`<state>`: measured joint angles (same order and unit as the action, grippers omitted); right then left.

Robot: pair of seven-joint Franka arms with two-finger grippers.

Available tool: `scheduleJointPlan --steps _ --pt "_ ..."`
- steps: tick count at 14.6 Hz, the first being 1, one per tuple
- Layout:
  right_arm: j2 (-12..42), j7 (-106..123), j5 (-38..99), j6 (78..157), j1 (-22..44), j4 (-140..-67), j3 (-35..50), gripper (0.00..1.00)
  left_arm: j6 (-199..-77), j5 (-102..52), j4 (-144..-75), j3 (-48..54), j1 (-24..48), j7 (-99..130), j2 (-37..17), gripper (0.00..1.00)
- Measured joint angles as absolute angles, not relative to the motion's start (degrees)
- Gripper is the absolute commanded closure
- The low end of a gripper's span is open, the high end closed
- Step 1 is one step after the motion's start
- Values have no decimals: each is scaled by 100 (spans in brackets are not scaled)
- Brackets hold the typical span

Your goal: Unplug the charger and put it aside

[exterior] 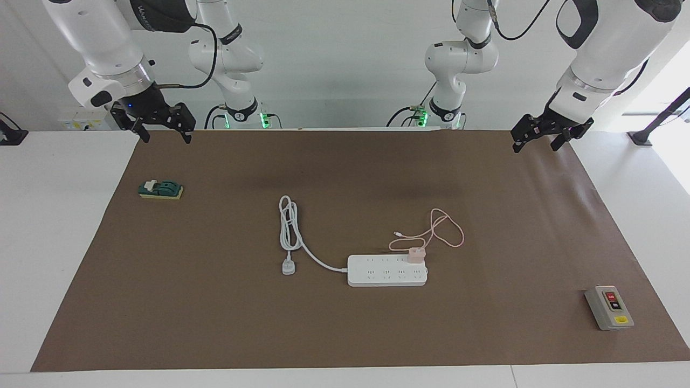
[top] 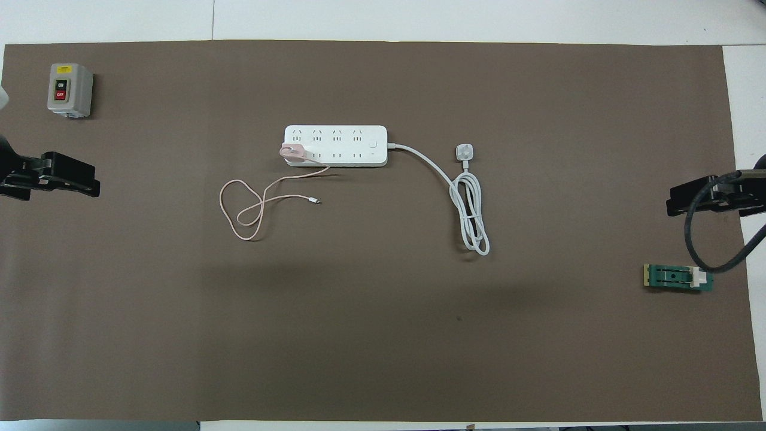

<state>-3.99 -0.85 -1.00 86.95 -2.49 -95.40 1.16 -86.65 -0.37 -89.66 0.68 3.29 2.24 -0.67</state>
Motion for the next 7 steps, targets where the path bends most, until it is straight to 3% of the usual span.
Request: scheduleJointPlan --steps 7 --pt "-411 -85 -100 8696 -247 -9540 121 0 -8665 -37 -8966 69 329 263 -68 0"
